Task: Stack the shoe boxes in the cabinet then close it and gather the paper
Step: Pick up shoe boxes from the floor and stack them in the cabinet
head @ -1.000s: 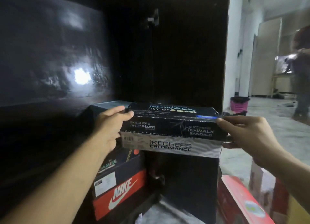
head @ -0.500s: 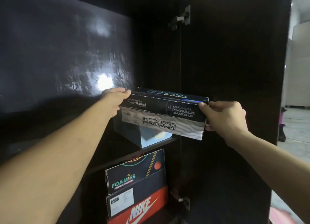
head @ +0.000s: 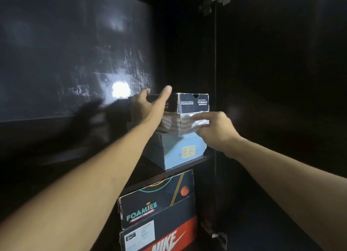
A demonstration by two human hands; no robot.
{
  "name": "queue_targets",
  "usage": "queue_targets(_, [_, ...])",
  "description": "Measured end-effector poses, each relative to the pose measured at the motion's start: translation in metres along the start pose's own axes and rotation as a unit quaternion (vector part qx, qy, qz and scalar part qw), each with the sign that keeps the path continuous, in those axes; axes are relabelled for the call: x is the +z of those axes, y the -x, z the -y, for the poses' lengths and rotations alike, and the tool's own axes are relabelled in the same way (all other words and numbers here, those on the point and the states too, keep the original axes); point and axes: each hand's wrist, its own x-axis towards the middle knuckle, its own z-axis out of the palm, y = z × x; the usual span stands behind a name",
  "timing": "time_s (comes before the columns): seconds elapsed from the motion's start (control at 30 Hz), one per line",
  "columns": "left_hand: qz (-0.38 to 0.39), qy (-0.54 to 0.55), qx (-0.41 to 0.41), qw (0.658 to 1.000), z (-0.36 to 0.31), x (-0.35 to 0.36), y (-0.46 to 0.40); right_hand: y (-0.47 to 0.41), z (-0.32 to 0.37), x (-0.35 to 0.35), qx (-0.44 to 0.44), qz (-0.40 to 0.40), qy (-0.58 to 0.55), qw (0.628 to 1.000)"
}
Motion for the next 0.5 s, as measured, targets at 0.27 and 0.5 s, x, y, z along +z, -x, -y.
queue_targets(0.27, [0.092,-0.03,0.054,0.994,0.013,0.008,-0.013,-0.019,-0.013,0.029,-0.044,0.117,0.088,0.988])
queue_targets(0.5, [0.128,-0.037,0.041,0.99,0.016,0.014,-0.023,-0.03,-0.021,0.026,-0.047,0.146,0.129,0.98])
